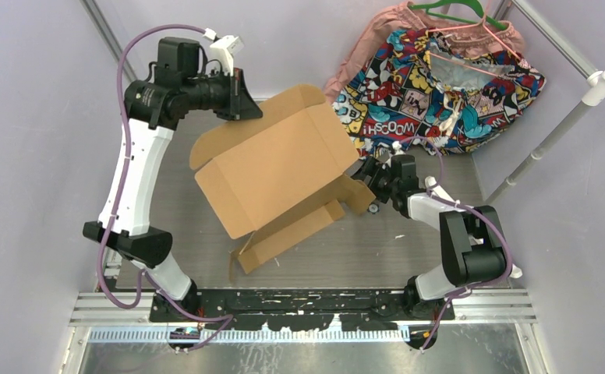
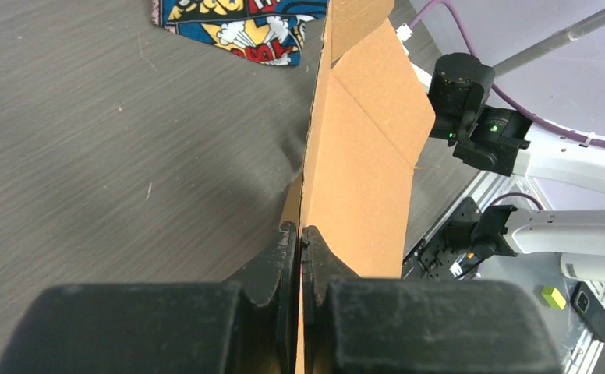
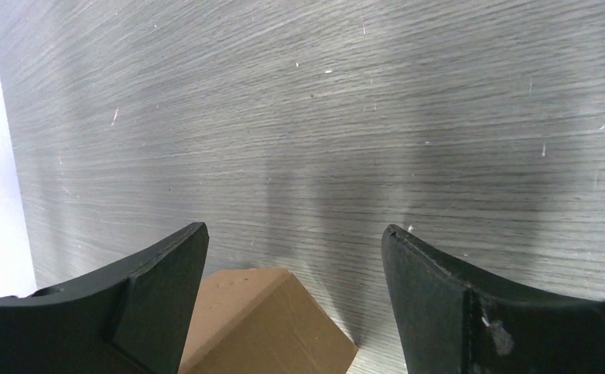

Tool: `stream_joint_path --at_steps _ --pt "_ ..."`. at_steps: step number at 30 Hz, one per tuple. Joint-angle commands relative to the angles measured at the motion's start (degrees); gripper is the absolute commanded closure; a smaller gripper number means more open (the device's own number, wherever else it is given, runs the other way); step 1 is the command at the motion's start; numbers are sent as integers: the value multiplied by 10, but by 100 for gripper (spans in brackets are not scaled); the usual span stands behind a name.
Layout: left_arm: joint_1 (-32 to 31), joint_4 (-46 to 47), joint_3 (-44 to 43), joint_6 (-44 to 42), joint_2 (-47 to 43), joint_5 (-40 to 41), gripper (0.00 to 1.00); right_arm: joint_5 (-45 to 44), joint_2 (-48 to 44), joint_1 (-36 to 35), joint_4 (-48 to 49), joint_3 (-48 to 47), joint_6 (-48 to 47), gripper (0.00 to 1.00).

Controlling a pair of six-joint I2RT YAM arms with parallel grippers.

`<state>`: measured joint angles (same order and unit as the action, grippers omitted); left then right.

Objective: Fold the paper box
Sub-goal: Fold the paper box at the center of the board.

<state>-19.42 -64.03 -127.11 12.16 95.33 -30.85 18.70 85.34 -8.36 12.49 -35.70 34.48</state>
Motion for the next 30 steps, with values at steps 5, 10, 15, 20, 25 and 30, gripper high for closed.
stream_joint_path --at_steps 5,10,15,20,25,30 --pt "15 -38 -83 -29 14 17 96 -16 -2 21 18 -41 0 11" --pt "26 -58 -112 -43 23 -3 96 -8 -3 31 30 -48 0 7" --pt "26 -53 -110 -45 15 -30 96 -4 -15 37 43 -36 -3 7" --pt "29 -36 -135 -35 16 -42 95 14 -10 37 78 -23 14 8" --pt "29 3 -150 -3 12 -113 93 15 -10 37 88 -21 15 8" --pt "26 45 -137 31 0 -171 91 8 2 37 104 -22 21 8"
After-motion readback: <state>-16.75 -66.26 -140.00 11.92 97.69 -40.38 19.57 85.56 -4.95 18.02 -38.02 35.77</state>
